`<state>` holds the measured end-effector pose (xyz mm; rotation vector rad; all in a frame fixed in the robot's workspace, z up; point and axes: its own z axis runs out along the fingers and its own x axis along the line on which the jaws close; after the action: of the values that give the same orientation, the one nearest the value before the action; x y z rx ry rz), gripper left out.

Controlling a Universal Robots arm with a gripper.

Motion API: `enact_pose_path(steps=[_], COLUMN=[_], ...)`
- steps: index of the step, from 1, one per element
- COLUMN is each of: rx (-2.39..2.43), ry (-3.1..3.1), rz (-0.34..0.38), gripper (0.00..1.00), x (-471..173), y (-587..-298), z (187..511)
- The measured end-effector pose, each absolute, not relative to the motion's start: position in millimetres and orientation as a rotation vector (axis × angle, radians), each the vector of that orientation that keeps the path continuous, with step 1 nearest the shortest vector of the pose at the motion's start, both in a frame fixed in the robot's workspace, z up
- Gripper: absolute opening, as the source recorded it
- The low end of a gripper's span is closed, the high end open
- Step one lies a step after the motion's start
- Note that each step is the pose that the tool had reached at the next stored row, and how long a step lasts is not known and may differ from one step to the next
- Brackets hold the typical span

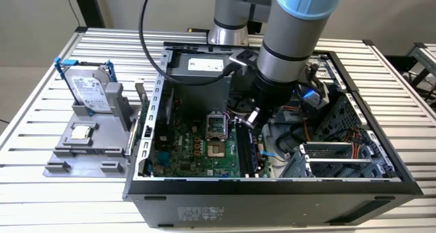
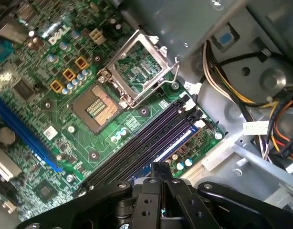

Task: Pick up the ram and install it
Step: 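Press down the ram until it locks into place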

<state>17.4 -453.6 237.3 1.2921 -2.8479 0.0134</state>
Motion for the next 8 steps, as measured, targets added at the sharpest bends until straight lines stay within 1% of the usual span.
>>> enact_pose_path(steps=[8], rx=[1.443], ry=[-2.783], rz=[-0.003], gripper=[0.0], x=[17.5], y=[-453.7], z=[237.2])
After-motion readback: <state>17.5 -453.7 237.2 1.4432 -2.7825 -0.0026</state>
